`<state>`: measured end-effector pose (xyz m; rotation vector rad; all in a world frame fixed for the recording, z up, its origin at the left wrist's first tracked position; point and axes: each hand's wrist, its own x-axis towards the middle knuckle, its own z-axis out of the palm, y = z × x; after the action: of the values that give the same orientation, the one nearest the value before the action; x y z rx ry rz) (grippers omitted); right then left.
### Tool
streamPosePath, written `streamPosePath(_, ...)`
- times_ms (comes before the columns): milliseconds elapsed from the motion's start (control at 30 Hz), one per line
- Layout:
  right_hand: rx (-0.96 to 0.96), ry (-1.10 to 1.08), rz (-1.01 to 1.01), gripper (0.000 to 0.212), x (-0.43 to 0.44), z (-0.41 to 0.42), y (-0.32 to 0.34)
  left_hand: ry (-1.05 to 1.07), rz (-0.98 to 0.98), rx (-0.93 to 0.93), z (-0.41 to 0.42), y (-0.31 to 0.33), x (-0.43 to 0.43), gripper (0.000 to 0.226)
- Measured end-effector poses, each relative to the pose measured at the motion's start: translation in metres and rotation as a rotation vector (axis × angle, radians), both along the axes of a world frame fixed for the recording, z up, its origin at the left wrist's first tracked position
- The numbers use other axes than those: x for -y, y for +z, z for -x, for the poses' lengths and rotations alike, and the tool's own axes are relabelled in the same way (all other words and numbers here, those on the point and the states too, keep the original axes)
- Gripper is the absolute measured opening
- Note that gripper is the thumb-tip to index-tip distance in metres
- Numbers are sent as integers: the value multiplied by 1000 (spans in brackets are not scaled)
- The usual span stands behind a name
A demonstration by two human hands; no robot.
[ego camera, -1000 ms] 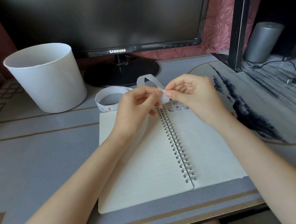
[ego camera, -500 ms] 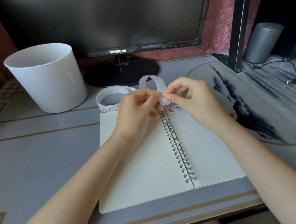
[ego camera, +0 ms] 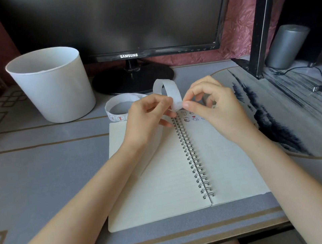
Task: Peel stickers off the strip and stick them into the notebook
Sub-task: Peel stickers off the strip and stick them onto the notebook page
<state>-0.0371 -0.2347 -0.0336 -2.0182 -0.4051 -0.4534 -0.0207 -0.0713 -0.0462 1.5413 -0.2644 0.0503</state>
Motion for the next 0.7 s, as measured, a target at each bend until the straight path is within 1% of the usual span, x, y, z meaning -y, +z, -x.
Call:
streamPosePath(67, -122, 4, -70, 11, 4, 1, 3, 18, -9, -4, -1, 0, -1, 20)
streamPosePath(167, -338, -27, -59, 6, 11, -1, 2, 43, -27, -3, -2, -1, 0, 19)
streamPosePath(300, -502, -121, -98, 3, 16, -3, 0, 41, -64, 14, -2, -3, 1, 20)
streamPosePath(467, -571, -164, -32, 4, 16, -5, -8, 49, -51, 13, -2, -3, 1, 22)
streamPosePath(700, -582, -138, -40, 2, 14, -7, -9, 44, -65, 17, -3, -4, 1, 21)
